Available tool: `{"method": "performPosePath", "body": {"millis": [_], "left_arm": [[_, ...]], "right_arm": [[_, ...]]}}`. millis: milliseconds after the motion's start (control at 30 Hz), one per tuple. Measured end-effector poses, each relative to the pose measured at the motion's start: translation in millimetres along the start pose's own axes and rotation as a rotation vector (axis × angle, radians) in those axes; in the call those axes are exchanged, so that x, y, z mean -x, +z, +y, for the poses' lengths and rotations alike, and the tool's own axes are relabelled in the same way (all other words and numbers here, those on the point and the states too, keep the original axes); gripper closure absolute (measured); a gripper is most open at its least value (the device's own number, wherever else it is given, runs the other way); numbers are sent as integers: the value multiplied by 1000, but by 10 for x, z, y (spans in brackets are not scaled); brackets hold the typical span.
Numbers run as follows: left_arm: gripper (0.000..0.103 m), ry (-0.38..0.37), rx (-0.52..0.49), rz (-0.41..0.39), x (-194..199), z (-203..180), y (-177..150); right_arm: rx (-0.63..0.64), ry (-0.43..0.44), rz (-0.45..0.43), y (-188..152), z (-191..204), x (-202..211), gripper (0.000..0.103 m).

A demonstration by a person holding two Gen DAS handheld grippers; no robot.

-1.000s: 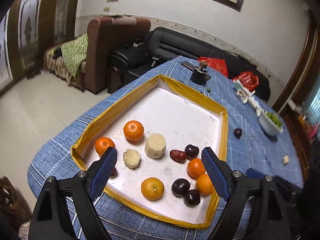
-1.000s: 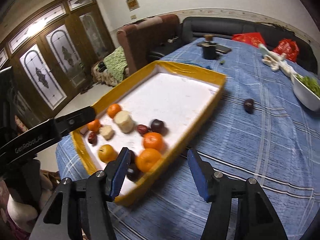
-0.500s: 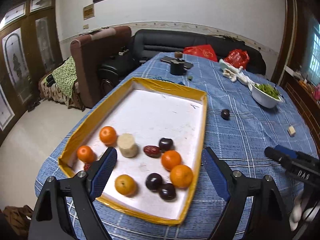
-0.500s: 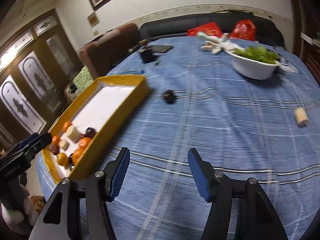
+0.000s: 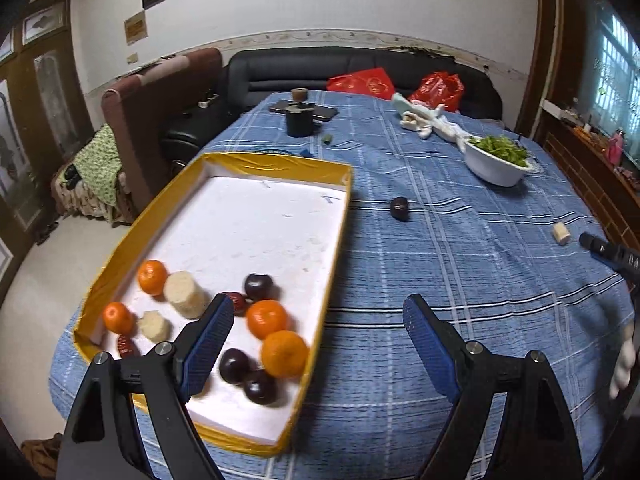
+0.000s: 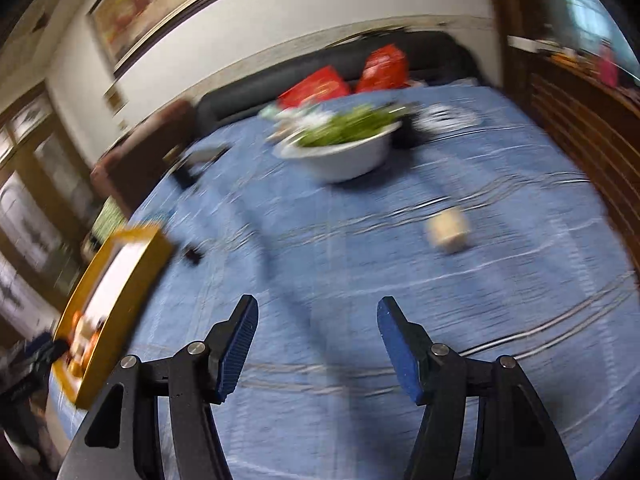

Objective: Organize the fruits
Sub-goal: 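Grasp a white yam chunk with the right gripper while the left gripper grasps a dark plum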

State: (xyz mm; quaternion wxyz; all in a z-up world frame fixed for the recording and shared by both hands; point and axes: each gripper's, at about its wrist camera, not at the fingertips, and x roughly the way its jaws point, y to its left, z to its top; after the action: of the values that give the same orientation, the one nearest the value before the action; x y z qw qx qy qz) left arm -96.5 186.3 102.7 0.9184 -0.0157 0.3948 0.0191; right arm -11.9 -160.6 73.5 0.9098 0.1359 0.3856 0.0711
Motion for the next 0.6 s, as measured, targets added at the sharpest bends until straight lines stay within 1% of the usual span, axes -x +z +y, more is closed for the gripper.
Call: {"method": "performPosePath", "body": {"millis": [100, 200, 333, 433, 533, 600], "left_arm": [[17, -41, 4, 16, -69, -69, 15], [17, -85, 3, 51, -172, -164, 34], [17, -137, -22, 78, -269, -326, 116], [17, -167, -39, 66, -304, -407, 234], [17, -197, -57, 48, -449, -517, 409], [17, -202, -82, 61, -649, -633, 544]], "right_arm": [[-86, -58, -39, 182, -405, 125, 36], [-143, -73, -40, 298, -642, 112, 36], [-137, -91, -3, 372, -670, -168, 36], [-113, -150, 18, 431, -688, -447, 36], [-112, -194, 36, 468, -766, -669, 36], [-117, -191, 47, 467, -812, -758, 36]]}}
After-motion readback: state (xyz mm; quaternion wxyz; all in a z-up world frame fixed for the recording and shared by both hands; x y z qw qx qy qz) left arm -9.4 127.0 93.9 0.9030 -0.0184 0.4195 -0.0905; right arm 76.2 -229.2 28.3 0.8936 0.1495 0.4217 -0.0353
